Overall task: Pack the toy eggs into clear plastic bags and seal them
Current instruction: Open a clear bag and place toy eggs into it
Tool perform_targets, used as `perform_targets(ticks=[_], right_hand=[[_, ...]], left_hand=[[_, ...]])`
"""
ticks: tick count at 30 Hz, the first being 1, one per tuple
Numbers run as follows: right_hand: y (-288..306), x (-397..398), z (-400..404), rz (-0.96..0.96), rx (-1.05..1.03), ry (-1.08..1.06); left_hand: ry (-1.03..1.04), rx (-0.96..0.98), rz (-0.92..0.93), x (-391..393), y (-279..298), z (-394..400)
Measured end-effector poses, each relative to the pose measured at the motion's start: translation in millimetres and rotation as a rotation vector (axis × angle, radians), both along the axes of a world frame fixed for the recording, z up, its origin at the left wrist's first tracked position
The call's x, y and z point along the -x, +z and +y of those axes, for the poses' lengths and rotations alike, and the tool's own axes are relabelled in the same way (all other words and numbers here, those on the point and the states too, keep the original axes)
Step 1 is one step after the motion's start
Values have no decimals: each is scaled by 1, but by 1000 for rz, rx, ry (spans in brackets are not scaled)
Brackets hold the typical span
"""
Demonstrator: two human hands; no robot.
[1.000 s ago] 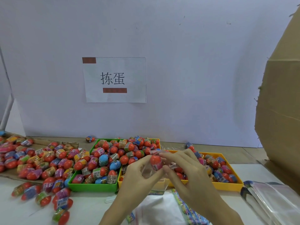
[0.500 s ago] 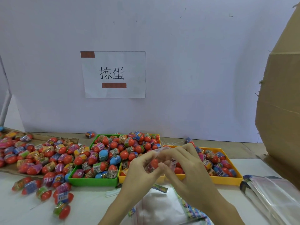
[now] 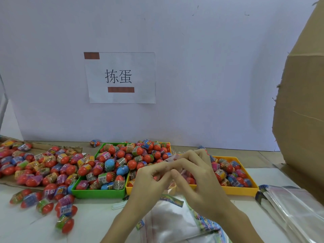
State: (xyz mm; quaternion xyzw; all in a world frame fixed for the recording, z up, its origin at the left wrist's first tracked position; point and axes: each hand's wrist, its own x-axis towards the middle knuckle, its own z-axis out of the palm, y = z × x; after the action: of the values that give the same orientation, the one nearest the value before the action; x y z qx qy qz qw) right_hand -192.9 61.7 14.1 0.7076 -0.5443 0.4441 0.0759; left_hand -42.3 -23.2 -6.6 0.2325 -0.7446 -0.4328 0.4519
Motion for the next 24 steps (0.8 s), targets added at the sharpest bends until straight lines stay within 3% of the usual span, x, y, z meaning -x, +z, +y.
perform_targets(ticks=[4, 9, 14, 19, 24], right_hand=[[-1, 2, -2, -90, 14, 0], [-4, 4, -5, -129, 85, -17], [-6, 4, -8, -175, 92, -75], [-5, 1, -9, -596, -167, 93], [-11, 3, -11, -731, -165, 106]], left_hand=[[34, 26, -35, -4, -1, -3], [-146, -183, 3, -3, 6, 2], [-7, -330, 180, -7, 9, -3], [-22, -341, 178, -8, 10, -5], [-102, -320, 151, -8, 12, -1]])
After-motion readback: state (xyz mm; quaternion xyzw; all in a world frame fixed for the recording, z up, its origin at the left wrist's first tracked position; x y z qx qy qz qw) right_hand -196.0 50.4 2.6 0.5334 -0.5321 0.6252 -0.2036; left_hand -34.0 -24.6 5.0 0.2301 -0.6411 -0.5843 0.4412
